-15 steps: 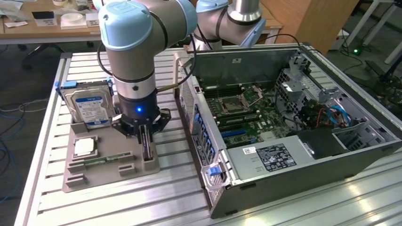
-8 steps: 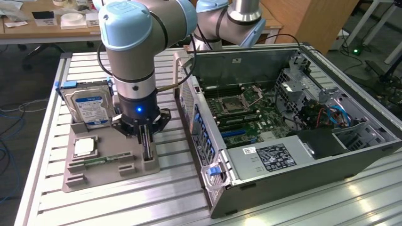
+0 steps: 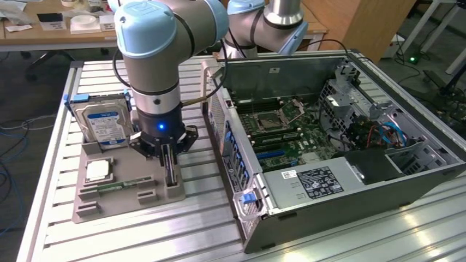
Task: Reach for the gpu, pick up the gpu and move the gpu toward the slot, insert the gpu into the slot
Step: 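Pick up the gpu and move the gpu toward the slot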
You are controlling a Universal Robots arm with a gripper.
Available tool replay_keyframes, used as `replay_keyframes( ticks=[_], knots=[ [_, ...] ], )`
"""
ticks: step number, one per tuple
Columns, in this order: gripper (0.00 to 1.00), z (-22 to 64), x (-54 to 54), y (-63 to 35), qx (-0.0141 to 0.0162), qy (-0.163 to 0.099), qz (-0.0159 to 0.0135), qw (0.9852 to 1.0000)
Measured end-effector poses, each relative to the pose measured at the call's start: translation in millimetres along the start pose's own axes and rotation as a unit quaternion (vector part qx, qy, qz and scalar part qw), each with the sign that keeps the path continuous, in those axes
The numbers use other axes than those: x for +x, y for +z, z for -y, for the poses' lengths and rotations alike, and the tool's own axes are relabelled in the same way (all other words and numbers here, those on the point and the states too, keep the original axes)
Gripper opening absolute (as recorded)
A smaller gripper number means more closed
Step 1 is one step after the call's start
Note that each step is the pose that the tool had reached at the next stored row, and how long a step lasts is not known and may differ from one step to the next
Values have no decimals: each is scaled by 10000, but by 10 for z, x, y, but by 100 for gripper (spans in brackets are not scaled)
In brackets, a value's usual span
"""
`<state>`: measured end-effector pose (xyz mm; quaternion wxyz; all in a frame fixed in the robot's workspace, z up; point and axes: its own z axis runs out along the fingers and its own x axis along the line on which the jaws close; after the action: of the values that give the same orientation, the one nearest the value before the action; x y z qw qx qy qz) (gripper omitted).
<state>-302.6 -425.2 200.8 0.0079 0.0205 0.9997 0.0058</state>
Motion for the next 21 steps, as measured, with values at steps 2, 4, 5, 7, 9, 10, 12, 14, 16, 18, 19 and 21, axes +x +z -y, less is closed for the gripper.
replay_keyframes(
  ticks=[2, 4, 5, 7, 9, 10, 12, 14, 16, 18, 19, 21],
  knots=[
    [35, -6, 0, 0, 0, 0, 0, 10000],
    [35, -16, 1, 2, 0, 0, 0, 10000],
    [35, -20, 0, 2, 0, 0, 0, 10000],
    [35, -29, 0, 4, 0, 0, 0, 10000],
    [35, -33, -1, 5, 0, -1, 0, 10000],
    [35, -36, 0, 6, 0, 0, 0, 10000],
    [35, -39, 0, 6, 0, -1, 0, 10000],
    [35, -39, 0, 6, 0, -1, -1, 10000],
    [34, -39, 0, 6, 0, 0, -1, 10000],
    [28, -40, 0, 7, 0, 0, -1, 10000],
    [28, -39, 0, 6, 1, 0, -1, 10000],
    [28, -40, 0, 7, 0, 0, -1, 10000]
  ],
)
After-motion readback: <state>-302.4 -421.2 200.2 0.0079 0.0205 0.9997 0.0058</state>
